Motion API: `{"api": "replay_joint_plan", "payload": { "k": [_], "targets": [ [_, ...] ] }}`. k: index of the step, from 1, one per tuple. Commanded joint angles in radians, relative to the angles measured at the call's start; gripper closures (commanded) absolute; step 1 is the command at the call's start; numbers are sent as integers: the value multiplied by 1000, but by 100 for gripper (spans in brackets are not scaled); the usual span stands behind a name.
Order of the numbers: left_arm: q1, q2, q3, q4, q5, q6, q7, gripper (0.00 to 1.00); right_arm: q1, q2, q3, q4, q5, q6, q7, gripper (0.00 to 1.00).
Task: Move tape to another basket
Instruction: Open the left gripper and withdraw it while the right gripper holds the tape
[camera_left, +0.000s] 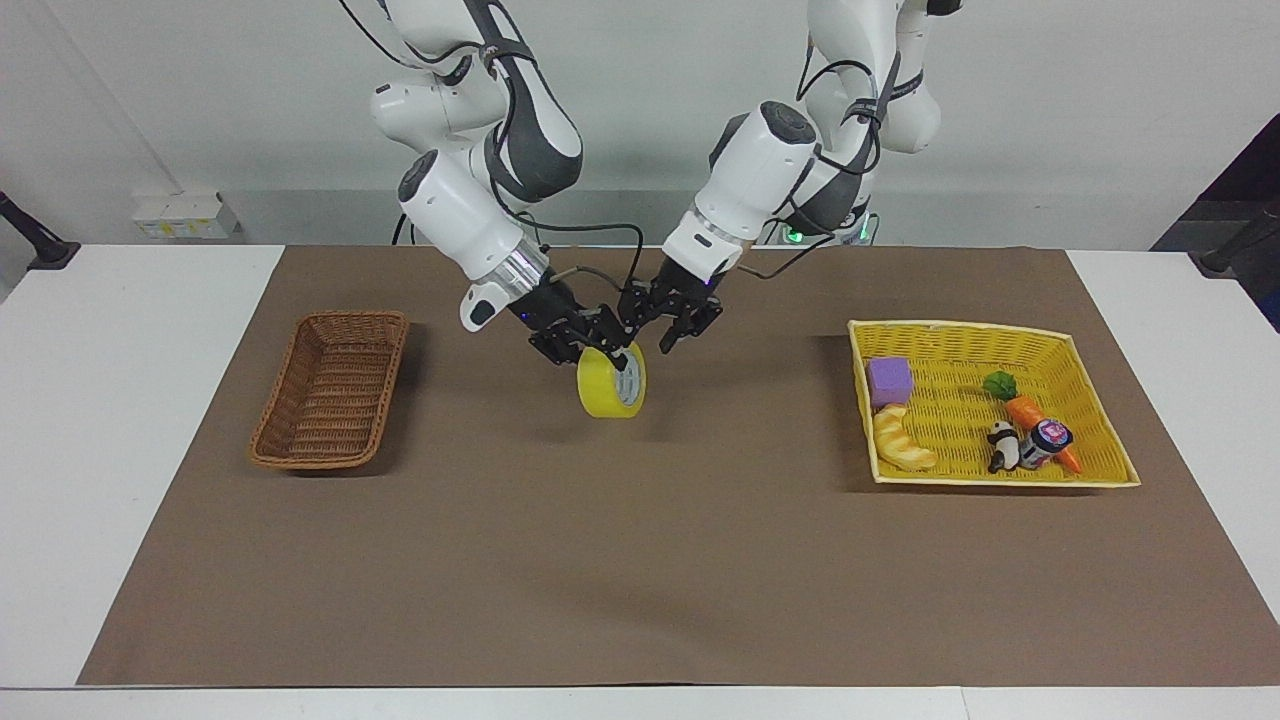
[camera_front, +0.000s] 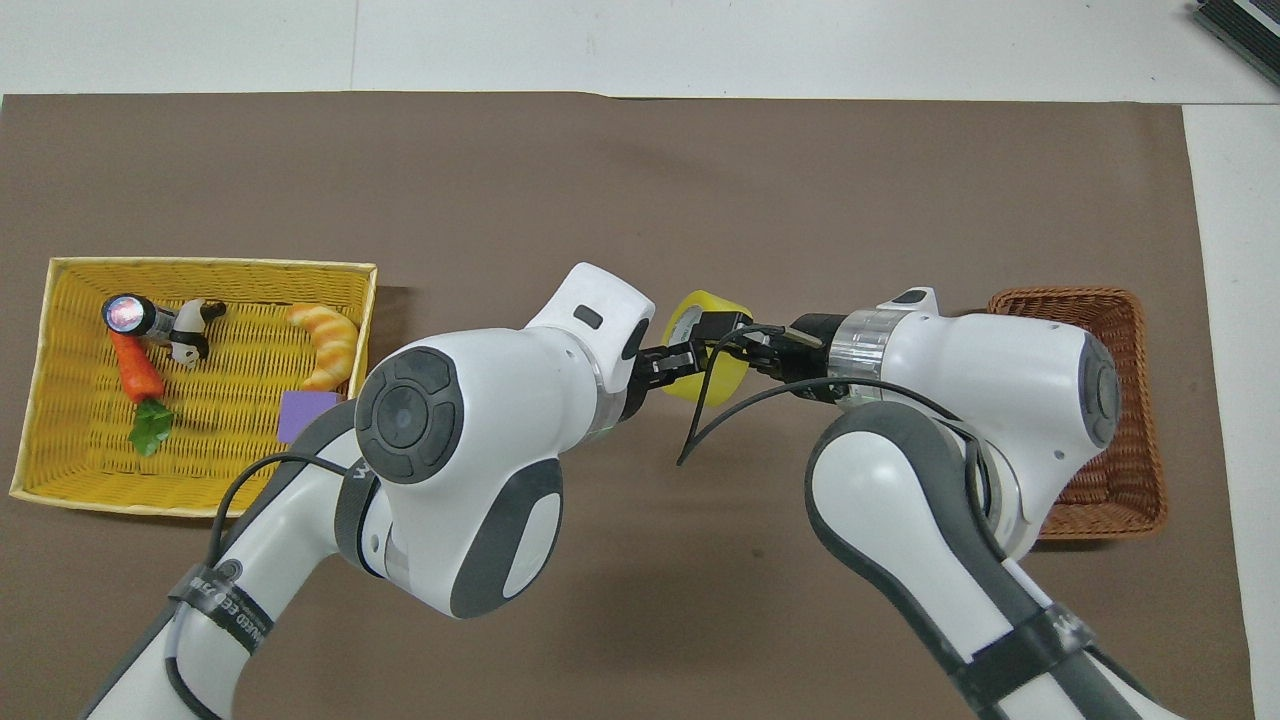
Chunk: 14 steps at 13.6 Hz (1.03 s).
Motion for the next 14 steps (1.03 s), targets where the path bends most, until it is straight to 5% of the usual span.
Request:
{"api": "replay_joint_plan", "payload": {
  "k": [1,2,6,10,14],
  "targets": [
    [2,19,6,19,24,5,8,32,0,1,2,16,7,-1,17,100],
    [2,20,7,31,25,-1,8,21,0,1,2,16,7,-1,17,100],
    [92,-12,10,39,77,-41,62,7,-8,1,0,16,-2,-6,20,100],
    [225,-81,12,27,126,-255,261,8,-38,-16,-14,28,-25,-79,20,100],
    [340,-109,10,22,367,-378,365,0,-135,-35,-14,135,-268,-303,54,100]
  ]
}}
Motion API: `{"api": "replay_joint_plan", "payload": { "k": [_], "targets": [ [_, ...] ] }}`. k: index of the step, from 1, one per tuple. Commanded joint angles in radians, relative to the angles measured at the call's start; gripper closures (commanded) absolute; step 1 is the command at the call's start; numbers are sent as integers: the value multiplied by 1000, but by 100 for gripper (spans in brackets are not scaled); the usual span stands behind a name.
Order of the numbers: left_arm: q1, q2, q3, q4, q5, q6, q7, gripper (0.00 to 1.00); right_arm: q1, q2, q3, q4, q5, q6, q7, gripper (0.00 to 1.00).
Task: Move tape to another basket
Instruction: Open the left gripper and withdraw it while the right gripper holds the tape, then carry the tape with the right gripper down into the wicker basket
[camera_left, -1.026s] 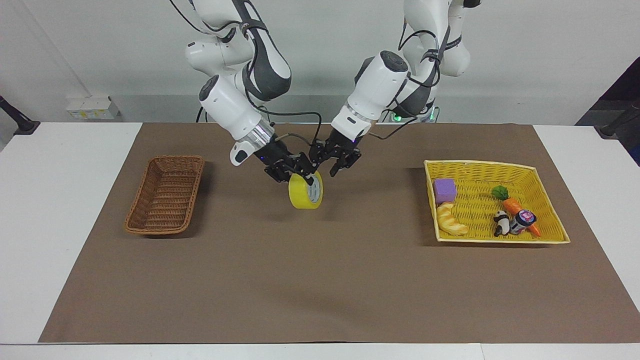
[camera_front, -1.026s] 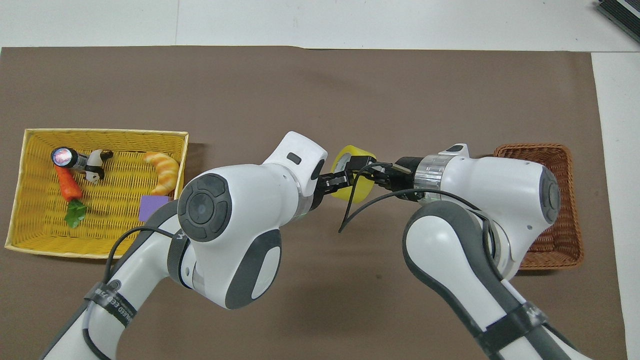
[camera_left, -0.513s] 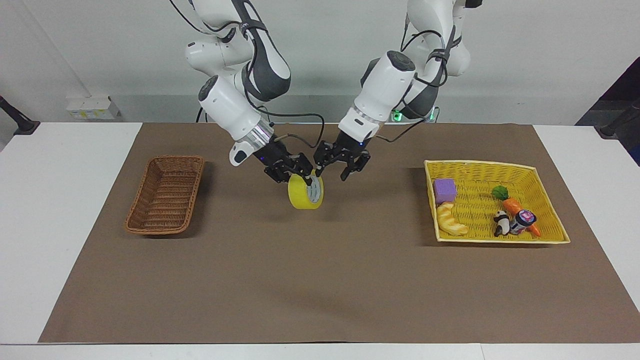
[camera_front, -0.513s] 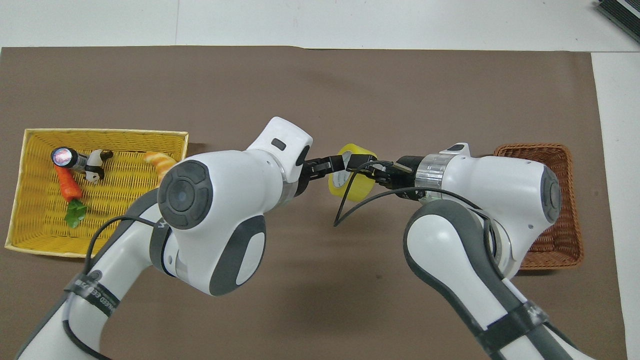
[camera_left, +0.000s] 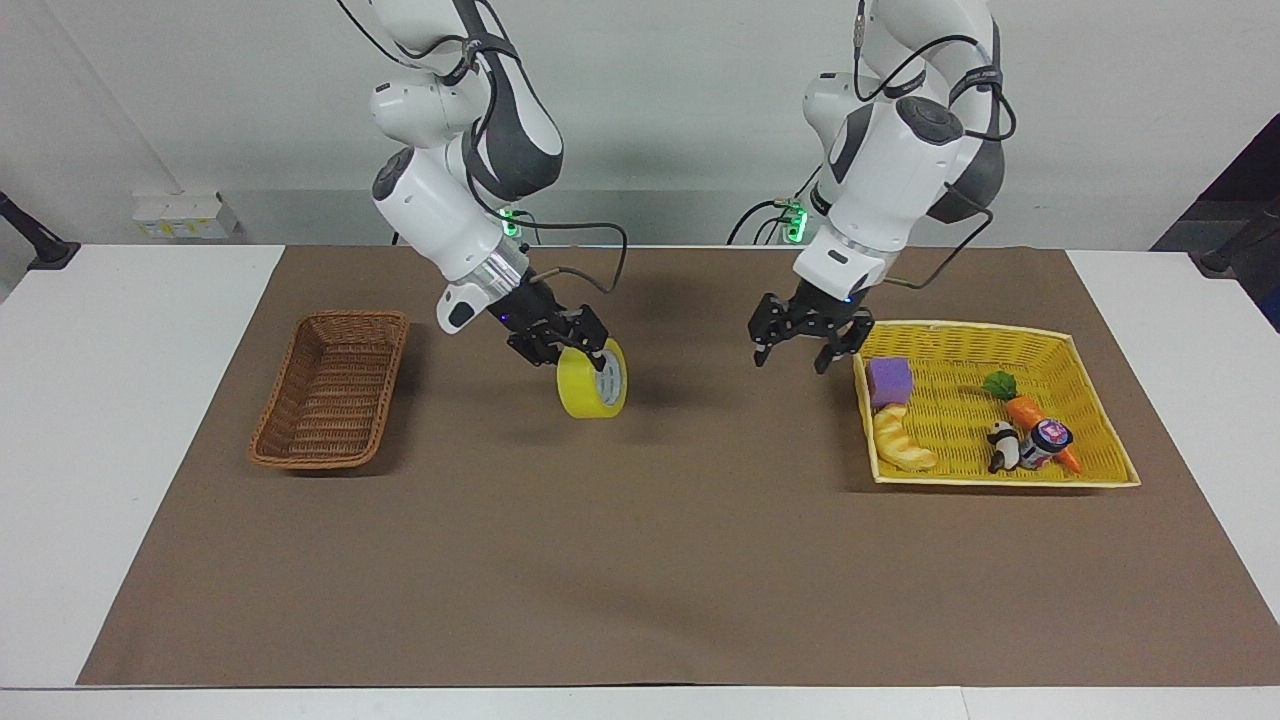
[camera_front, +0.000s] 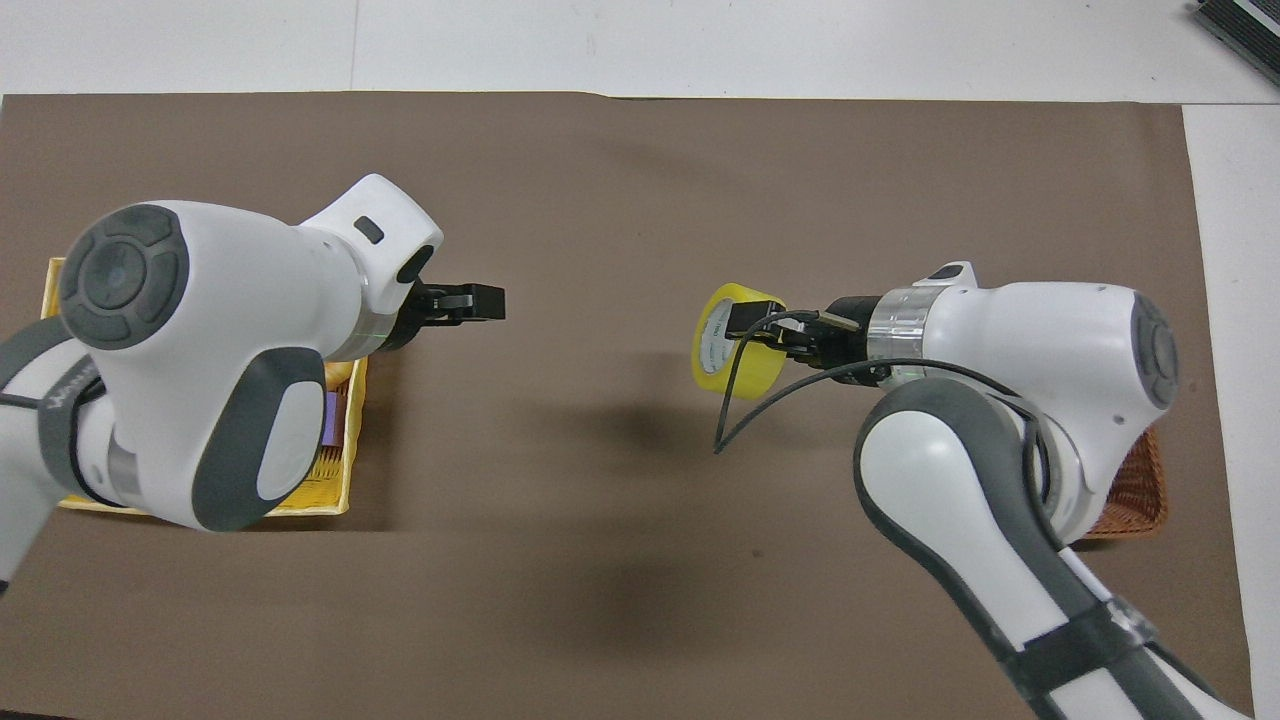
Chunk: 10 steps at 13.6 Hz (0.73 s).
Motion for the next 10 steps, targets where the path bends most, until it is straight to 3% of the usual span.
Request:
{"api": "replay_joint_plan", "payload": {
  "k": [1,3,6,10],
  "targets": [
    [78,-39,-10,-16,109,-69,108,0,-90,-22,6,113,-184,-213,44,100],
    [152,-70,-11,-16,109,-86,246,0,-134,-23,6,172,-327,-345,41,100],
    [232,-126,-8,11,110,-164,348,0,-190,-26,4,194,-442,-428,32,100],
    [304,-122,-10,235,113,-405,457,0,-297,-51,7,168,-527,-490,-30,100]
  ]
}}
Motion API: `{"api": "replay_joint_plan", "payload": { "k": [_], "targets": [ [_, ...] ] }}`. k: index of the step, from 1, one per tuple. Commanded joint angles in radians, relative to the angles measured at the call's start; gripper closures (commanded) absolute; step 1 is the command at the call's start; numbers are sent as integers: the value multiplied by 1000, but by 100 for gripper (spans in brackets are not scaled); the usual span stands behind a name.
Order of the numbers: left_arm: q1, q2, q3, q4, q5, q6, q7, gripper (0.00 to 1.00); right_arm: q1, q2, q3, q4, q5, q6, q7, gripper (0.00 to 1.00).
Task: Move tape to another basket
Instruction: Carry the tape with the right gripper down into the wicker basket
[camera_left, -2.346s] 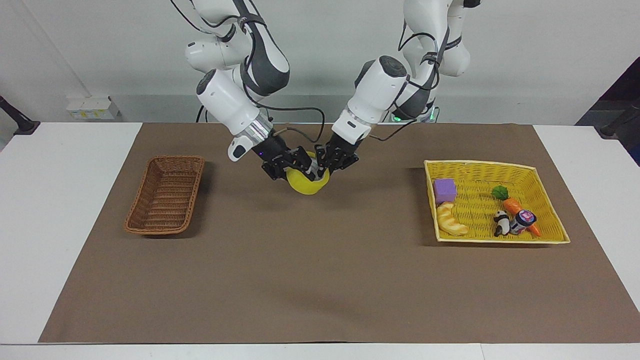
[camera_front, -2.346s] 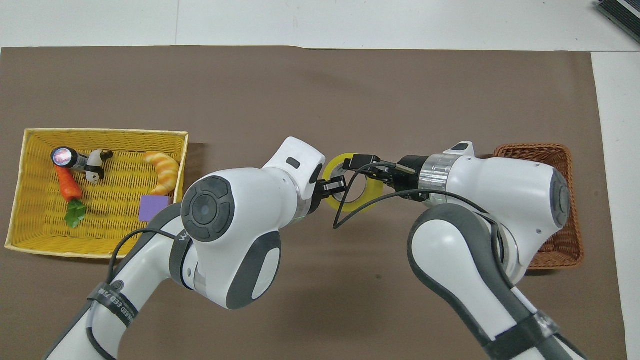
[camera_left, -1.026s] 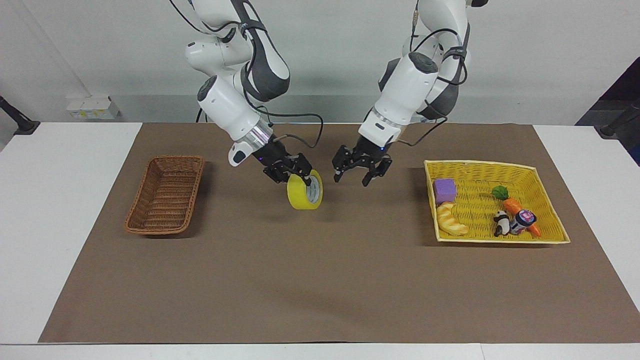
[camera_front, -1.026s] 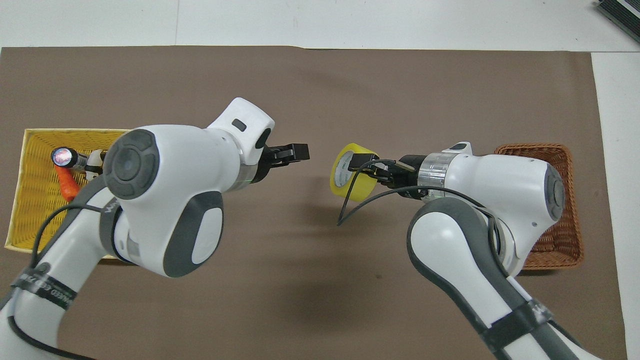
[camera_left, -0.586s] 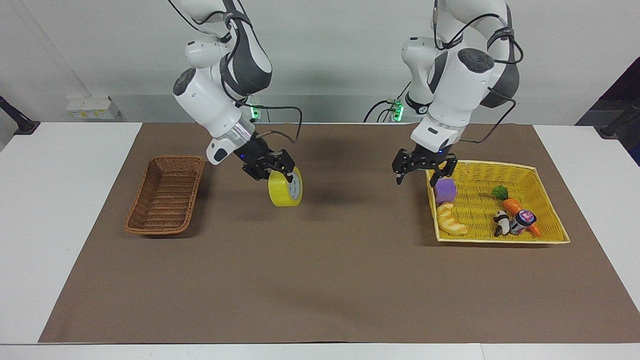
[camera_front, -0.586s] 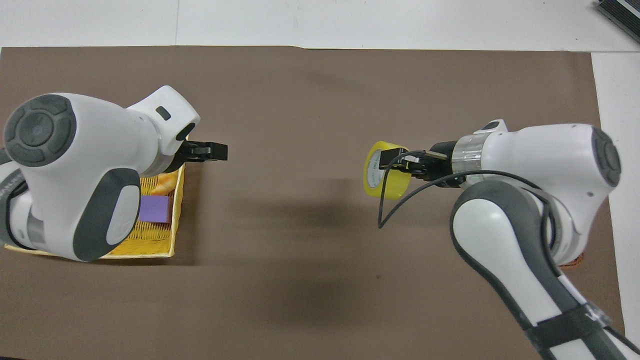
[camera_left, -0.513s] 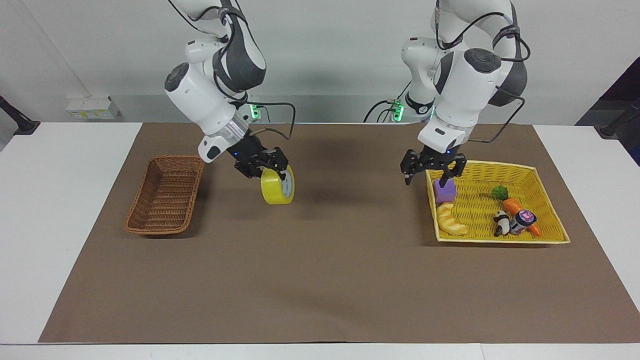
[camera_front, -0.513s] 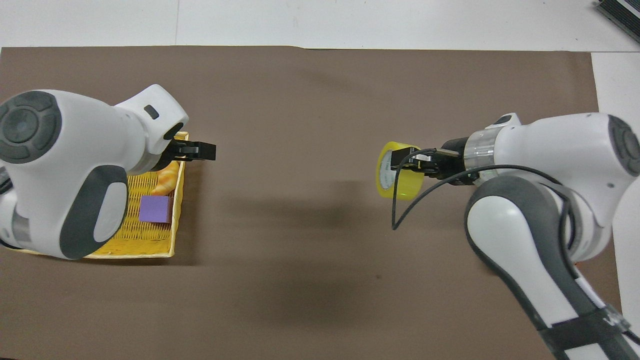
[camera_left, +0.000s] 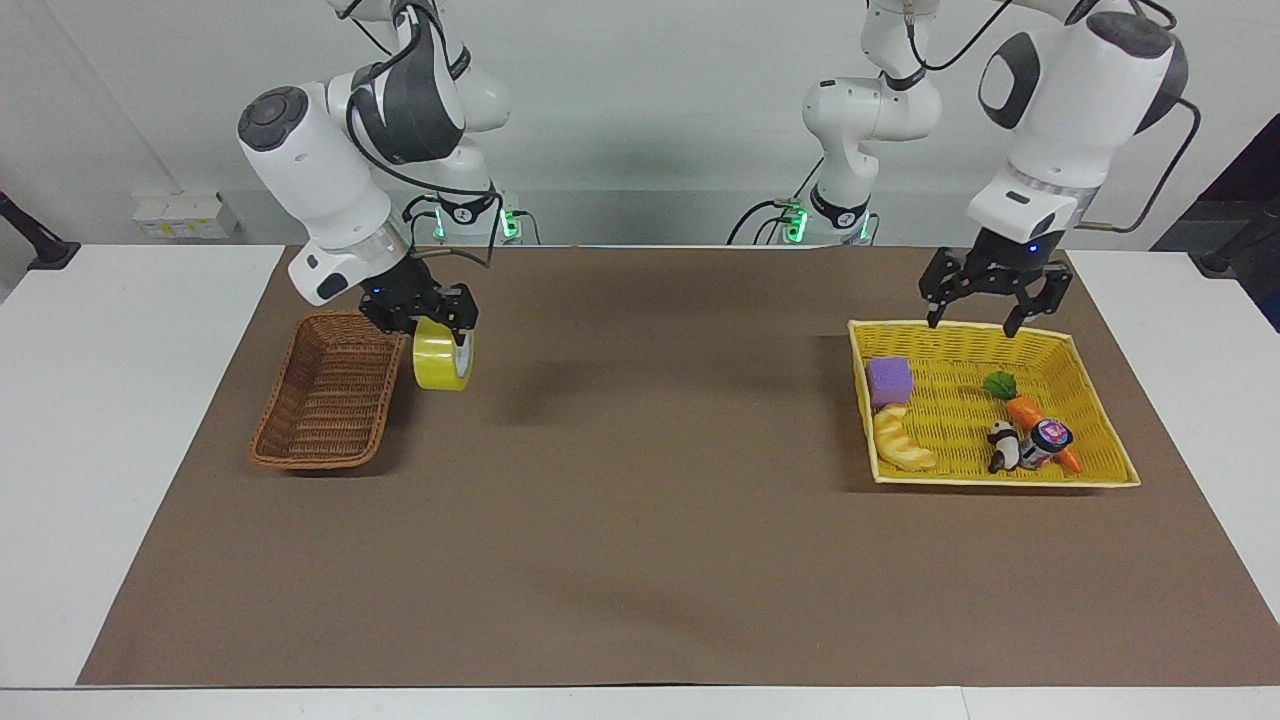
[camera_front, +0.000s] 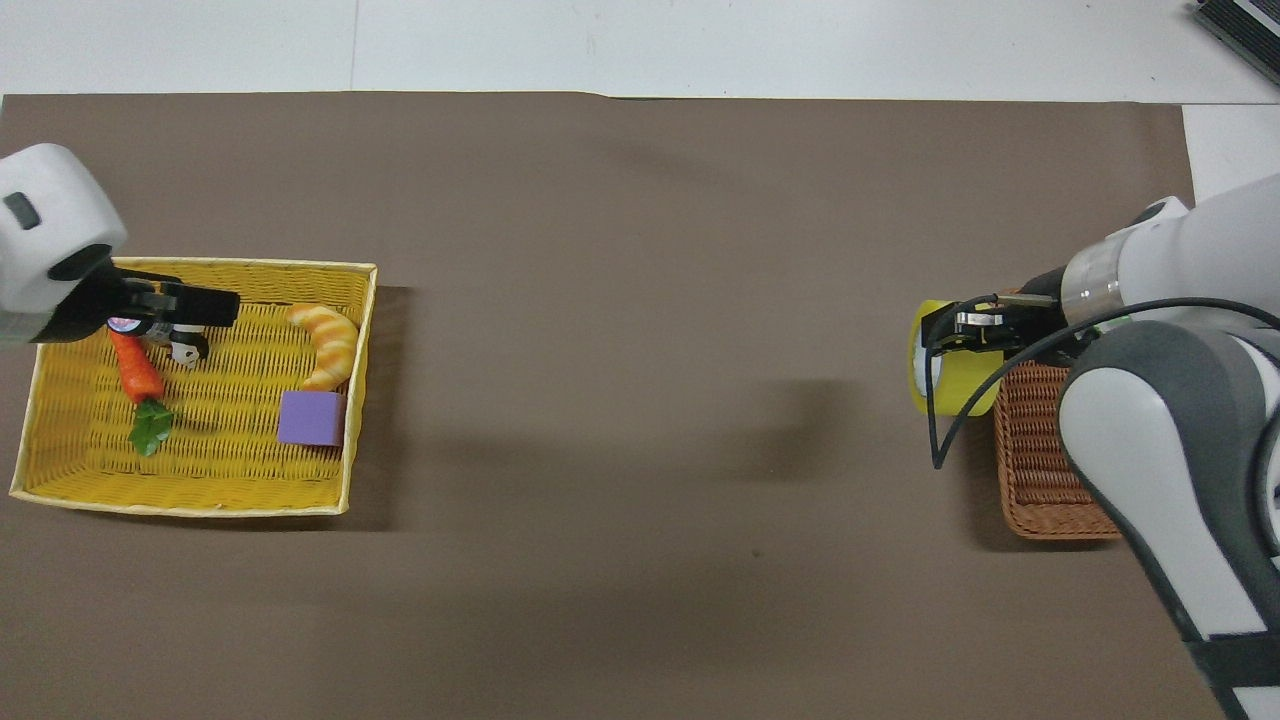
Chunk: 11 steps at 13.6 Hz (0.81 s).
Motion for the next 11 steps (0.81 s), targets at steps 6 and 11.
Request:
{"api": "replay_joint_plan", "payload": {
  "k": [6,11],
  "targets": [
    [92,110,-7,384,21,-386,96,0,-248,-46,13,-149,-25,-11,-154,100],
    [121,47,-13,306,21,-434,87,0,-368,-34,14,-272,-35,112,-247,100]
  ]
}}
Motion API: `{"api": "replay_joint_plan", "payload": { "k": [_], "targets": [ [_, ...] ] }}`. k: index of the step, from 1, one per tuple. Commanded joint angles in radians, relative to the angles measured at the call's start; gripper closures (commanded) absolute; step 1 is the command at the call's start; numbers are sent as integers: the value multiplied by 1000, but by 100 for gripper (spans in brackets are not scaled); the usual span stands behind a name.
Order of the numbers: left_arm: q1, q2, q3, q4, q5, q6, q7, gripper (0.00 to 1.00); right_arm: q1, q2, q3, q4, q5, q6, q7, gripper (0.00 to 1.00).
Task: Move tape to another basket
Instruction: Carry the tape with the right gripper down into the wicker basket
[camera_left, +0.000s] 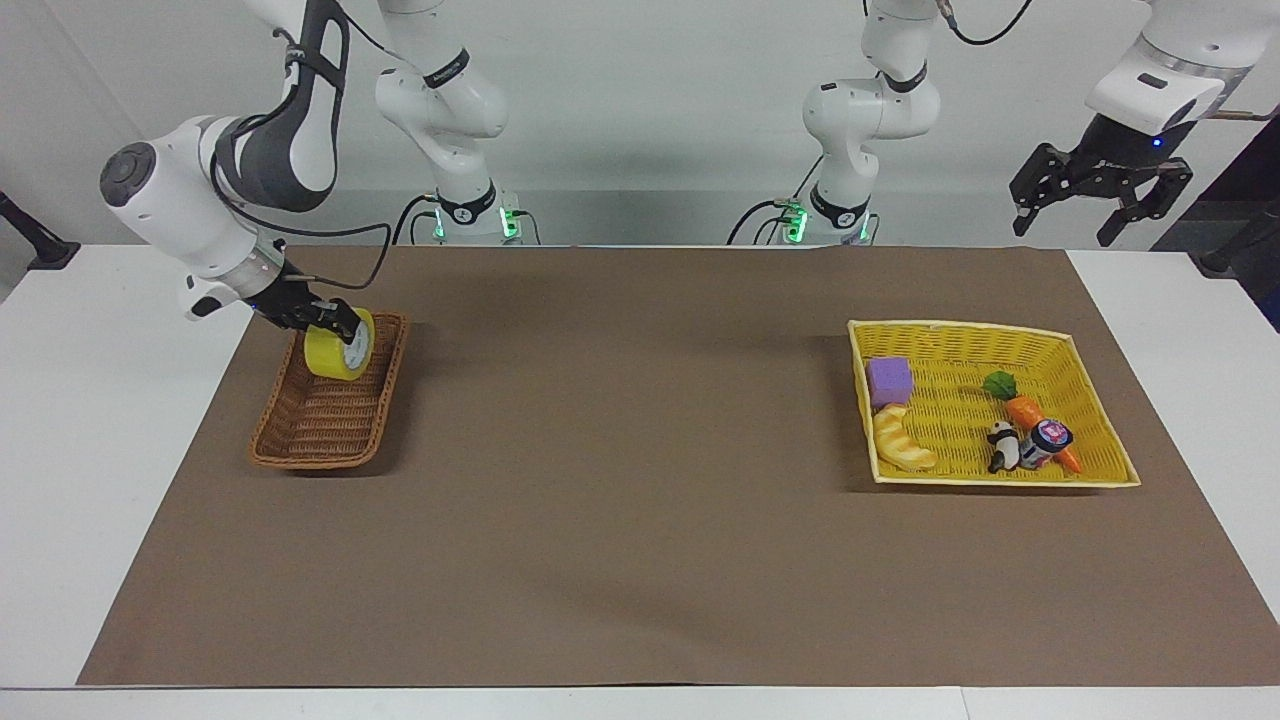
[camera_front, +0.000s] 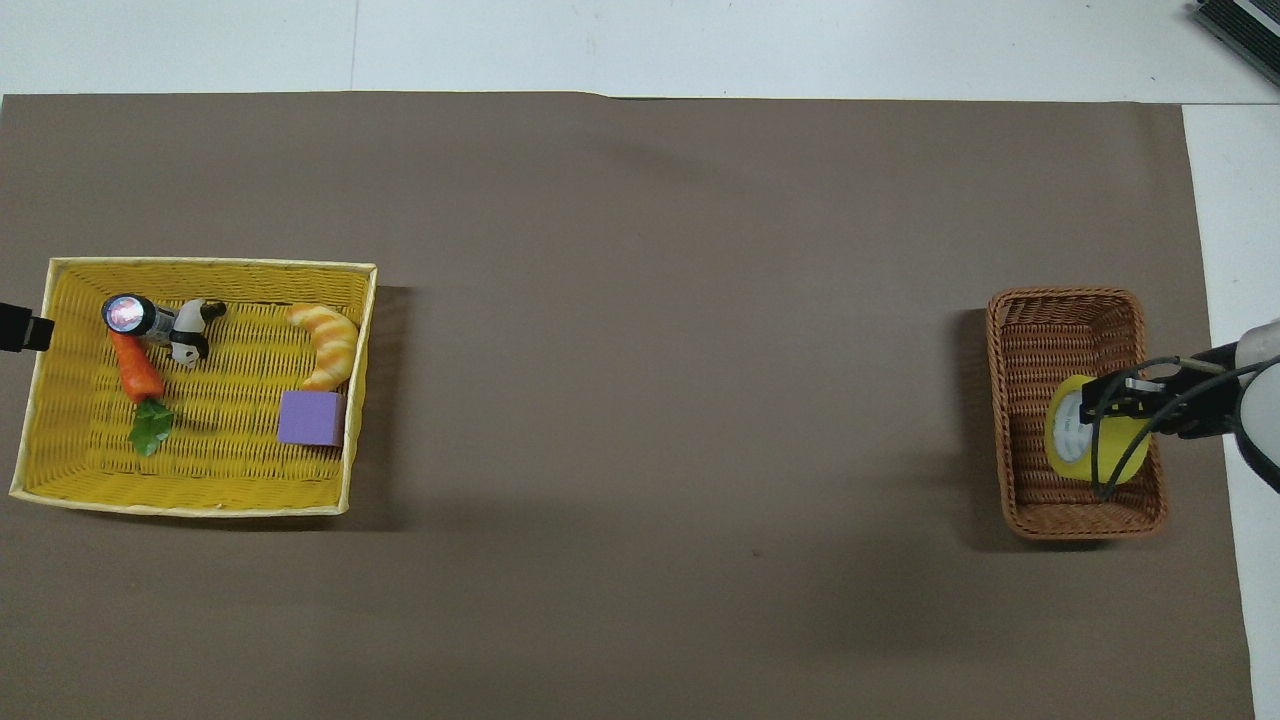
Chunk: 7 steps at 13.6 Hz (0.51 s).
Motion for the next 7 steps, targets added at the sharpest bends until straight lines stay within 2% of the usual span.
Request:
{"api": "replay_joint_plan", "payload": {
  "k": [1,2,3,4,7],
  "targets": [
    [18,-25,-14,-25,17,-16,8,0,-27,-12,17,-86,-21,107,-17,100],
    [21,-24,-14,-23,15,-11,8,0,-26,-7,17,-92,-21,126,-16,100],
    [23,-25,-14,-25,17,-11,8,0,-26,-5,17,-88,-21,125,-19,66],
    [23,-25,-14,-25,17,-11,8,0,-17,-4,17,-84,-21,117,-8,1],
    [20,-24,-14,-25,15,-11,8,0,-14,17,18,-19,-21,106,-3,0]
  ]
}}
